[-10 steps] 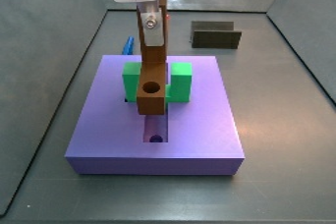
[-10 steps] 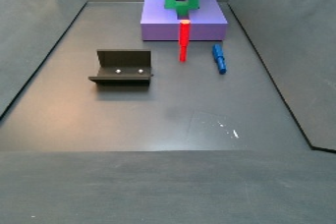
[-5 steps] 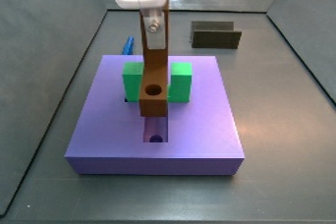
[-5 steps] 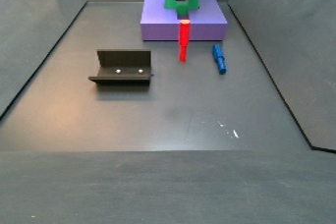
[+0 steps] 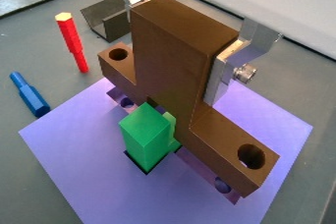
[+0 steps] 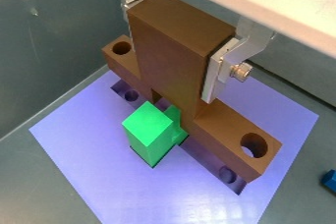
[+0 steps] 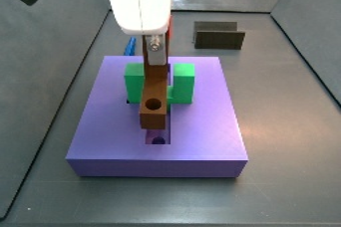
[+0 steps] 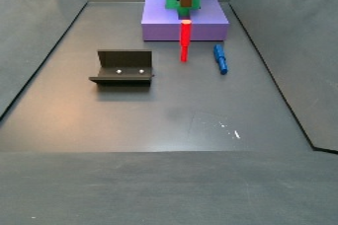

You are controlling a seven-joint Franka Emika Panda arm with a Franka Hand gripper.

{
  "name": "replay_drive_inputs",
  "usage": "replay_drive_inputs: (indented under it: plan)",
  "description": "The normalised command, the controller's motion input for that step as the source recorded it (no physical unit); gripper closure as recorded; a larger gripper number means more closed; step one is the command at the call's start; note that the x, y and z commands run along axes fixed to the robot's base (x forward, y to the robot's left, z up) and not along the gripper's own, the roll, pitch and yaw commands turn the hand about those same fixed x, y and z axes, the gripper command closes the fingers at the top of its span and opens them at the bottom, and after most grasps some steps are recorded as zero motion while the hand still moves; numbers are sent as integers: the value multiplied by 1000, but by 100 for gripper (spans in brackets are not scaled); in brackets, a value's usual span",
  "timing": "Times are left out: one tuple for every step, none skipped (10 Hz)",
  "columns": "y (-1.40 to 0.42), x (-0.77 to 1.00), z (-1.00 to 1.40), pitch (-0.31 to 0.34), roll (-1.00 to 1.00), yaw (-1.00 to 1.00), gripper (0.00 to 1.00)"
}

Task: Pick up the brown object. Move up. Move to above the board. Insert the brown object.
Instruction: Insert the brown object.

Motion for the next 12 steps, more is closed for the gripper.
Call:
replay_drive_inputs:
  plan:
    - [0,0,-191,-11,0,0,100]
    - [0,0,-171,-11,0,0,100]
    - [0,26,-146,-7,0,0,100]
    - [0,23,-151,-1,0,0,100]
    - [0,71,-123,0,0,0,100]
    - [0,140,-31,0,0,0,100]
    - [0,160,0,0,0,0,100]
    - [0,71,-66,0,0,0,100]
    - [11,0,-200,-6,0,0,100]
    - [34,-63,-226,-11,0,0,100]
    - [23,-63,-243,-24,0,0,100]
    - [3,0,-183,-11,0,0,100]
